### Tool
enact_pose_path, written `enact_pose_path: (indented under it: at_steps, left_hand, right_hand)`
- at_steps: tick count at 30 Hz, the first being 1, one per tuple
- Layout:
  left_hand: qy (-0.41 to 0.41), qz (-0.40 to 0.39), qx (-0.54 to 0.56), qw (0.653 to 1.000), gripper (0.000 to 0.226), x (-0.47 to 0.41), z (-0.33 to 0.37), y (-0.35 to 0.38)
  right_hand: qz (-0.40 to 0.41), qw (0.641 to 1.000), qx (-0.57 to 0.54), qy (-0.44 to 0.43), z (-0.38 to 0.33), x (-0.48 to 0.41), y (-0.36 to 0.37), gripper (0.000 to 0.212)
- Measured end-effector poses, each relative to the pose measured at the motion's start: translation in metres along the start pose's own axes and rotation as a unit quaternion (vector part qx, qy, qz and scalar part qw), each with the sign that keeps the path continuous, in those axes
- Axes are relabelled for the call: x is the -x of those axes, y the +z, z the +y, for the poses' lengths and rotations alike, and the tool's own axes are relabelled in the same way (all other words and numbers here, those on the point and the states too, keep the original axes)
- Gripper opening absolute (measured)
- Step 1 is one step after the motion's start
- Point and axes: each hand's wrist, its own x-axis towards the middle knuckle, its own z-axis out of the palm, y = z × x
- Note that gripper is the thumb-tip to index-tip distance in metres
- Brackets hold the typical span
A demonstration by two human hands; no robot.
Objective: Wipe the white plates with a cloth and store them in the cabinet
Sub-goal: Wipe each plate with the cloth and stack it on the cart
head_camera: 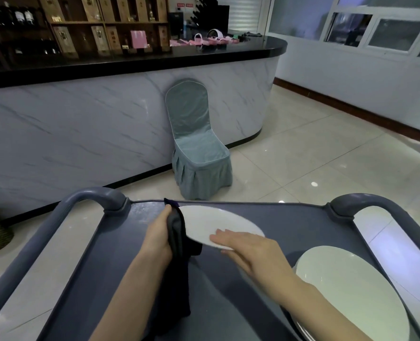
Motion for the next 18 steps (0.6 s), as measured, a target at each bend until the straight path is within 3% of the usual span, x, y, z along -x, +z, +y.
enact_pose_path:
  at_steps: [2, 4, 6, 8, 10, 13, 15, 18]
  left_hand:
    - [0.009, 0.0, 0.022, 1.0, 0.043, 0.011, -0.01, 0.016]
    - [0.001, -0.033, -0.011, 0.999, 0.074, 0.017, -0.024, 0.025]
    - [0.079, -0.097, -0.094, 0.988, 0.087, 0.02, -0.039, 0.031]
    - [0.267, -0.098, -0.205, 0.937, 0.055, 0.022, -0.052, 0.035]
    - [0.403, -0.098, -0.295, 0.861, 0.051, 0.028, -0.063, 0.037]
    - [0.466, -0.124, -0.379, 0.79, 0.056, 0.029, -0.072, 0.041]
    - [0.451, -0.143, -0.381, 0.794, 0.052, 0.019, -0.068, 0.039]
    - [0.364, -0.159, -0.334, 0.855, 0.045, 0.005, -0.053, 0.035]
  right_hand:
    - [-0.012, 0.987, -0.123, 0.103, -0.01, -0.002, 0.002, 0.034]
    - [-0.001, 0.962, -0.222, 0.158, -0.019, -0.007, 0.007, 0.032]
    - [0.049, 0.937, -0.282, 0.199, -0.027, -0.014, 0.009, 0.025]
    - [0.122, 0.896, -0.342, 0.256, -0.03, -0.022, 0.008, 0.023]
    - [0.169, 0.845, -0.407, 0.303, -0.029, -0.032, 0.005, 0.024]
    - [0.168, 0.8, -0.472, 0.331, -0.028, -0.039, 0.002, 0.026]
    - [0.171, 0.805, -0.454, 0.342, -0.028, -0.036, 0.004, 0.027]
    - [0.16, 0.84, -0.385, 0.345, -0.031, -0.024, 0.01, 0.033]
